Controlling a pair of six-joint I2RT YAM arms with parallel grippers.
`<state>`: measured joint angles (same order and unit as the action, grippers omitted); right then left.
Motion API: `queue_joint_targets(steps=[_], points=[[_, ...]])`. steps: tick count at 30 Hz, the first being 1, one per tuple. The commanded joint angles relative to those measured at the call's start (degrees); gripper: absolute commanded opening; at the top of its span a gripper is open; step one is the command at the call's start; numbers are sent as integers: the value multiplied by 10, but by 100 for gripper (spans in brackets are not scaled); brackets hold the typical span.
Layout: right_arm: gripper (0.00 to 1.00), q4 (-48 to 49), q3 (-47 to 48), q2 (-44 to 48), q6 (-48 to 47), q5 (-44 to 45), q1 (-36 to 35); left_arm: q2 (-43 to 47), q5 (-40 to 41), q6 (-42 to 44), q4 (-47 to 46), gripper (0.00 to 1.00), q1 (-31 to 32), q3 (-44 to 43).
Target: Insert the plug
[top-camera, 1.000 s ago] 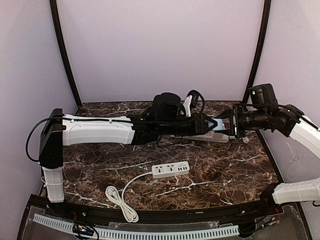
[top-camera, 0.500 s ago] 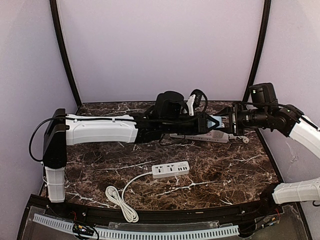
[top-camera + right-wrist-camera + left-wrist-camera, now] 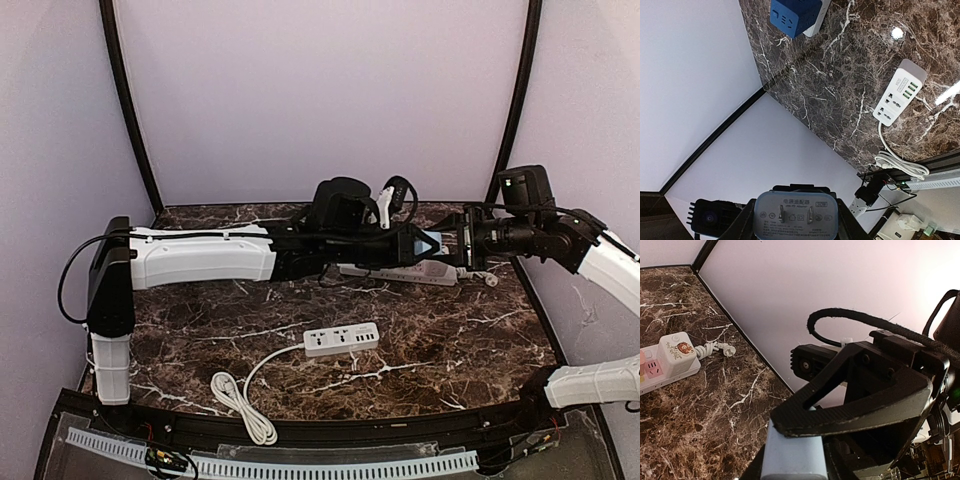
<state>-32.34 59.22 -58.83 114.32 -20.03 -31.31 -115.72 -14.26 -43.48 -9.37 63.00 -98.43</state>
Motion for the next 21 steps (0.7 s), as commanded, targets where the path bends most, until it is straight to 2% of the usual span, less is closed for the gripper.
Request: queue_joint_targets(steps=[1, 10, 21], points=[[0, 16, -7, 0, -7, -7, -5, 5, -10, 14, 15, 34, 2, -17], [0, 11, -11, 3, -12, -11, -5, 11, 1, 30, 33, 44, 1, -25], [0, 10, -12, 3, -12, -14, -5, 18, 2, 35, 42, 35, -3, -19]])
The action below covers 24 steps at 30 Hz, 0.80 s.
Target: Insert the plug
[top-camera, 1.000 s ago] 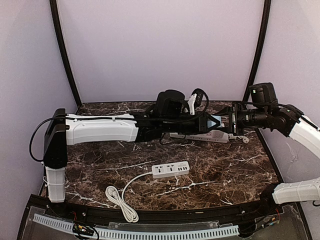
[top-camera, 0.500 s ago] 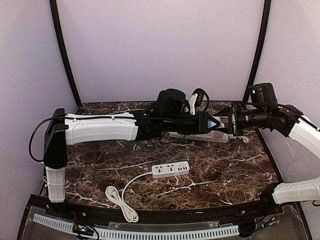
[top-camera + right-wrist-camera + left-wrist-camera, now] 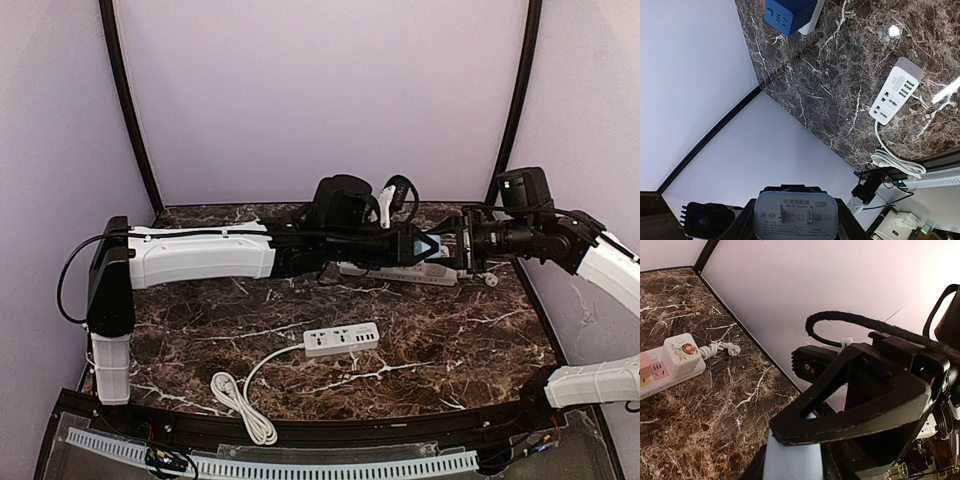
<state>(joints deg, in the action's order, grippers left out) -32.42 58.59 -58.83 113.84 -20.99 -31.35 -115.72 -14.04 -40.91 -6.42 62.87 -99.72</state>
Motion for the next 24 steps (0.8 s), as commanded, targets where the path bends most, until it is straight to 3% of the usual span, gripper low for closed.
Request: queue_joint_targets(steps=[1, 4, 9, 11, 12, 13, 16, 17, 24], points=[[0, 11, -6, 4, -9, -4, -5, 19, 0, 9, 12, 34, -2, -6], [0, 10, -6, 3, -9, -5, -5, 19, -1, 6, 8, 28, -2, -2], [0, 12, -4, 1, -25, -8, -5, 19, -4, 6, -4, 2, -1, 0], [3, 22, -6, 0, -33, -13, -4, 20, -6, 7, -1, 1, -2, 0], [12, 27, -8, 2, -35, -15, -5, 20, -6, 7, 2, 1, -2, 0], [28, 31, -9, 2, -37, -16, -5, 22, -7, 7, 3, 1, -2, 1], [87, 32, -7, 3, -44, -15, -5, 26, -9, 8, 6, 1, -2, 6], [96, 30, -5, 3, -47, -14, -5, 31, -9, 9, 6, 1, -2, 11], [99, 1, 0, 6, -72, -3, -4, 61, 0, 18, 7, 1, -4, 50]])
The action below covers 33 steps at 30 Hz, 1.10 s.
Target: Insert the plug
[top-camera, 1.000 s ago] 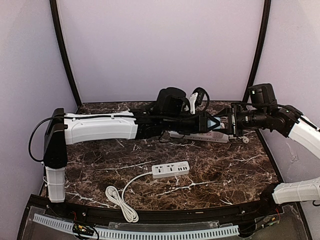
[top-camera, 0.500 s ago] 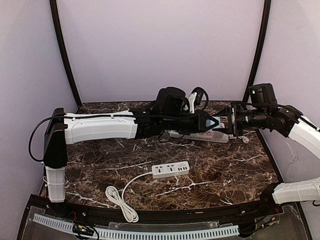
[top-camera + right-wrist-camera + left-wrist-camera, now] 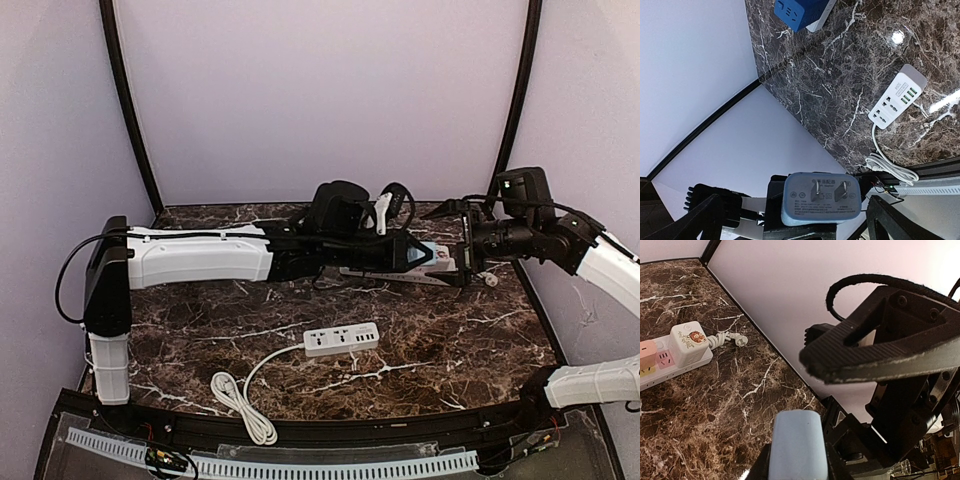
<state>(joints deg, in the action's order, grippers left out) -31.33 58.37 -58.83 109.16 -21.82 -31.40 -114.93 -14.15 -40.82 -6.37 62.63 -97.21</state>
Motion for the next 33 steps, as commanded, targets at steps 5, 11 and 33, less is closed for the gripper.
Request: queue_joint_targets(steps=[5, 11, 33], points=[[99, -66, 26, -2, -97, 35, -3, 81, 14, 43, 53, 1, -8, 40], [99, -77, 25, -15, -239, 52, -3, 114, 27, 74, 169, 1, -23, 36], [99, -250, -5, -6, -606, 164, -3, 143, 145, 356, 641, 1, -25, -71]])
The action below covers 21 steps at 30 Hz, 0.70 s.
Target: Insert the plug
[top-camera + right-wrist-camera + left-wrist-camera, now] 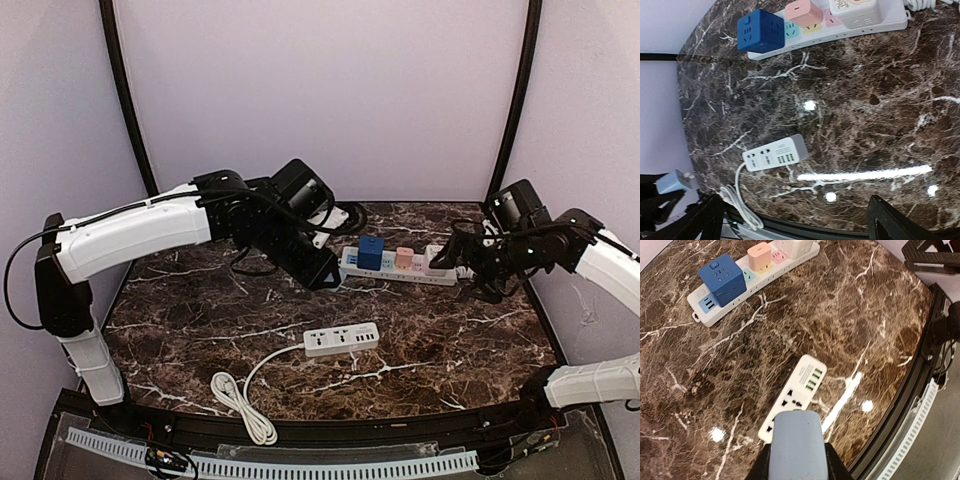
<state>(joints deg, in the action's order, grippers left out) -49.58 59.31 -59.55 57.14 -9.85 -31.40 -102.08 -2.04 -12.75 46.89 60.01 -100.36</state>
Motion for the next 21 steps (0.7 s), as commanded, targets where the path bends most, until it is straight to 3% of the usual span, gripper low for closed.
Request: queue_joint_targets(steps=[1, 5, 11, 21], points=[[99, -74, -18, 5, -99, 49, -3, 8, 13, 85, 141, 1, 1, -50], [99, -84, -35, 34, -128, 53, -3, -30, -19, 153, 213, 1, 2, -115], [99, -90, -66, 71, -116, 48, -3, -65, -21, 267, 265, 1, 1, -141], [99, -97, -90, 96, -119, 32, -3, -113, 32, 329, 283, 1, 2, -165]])
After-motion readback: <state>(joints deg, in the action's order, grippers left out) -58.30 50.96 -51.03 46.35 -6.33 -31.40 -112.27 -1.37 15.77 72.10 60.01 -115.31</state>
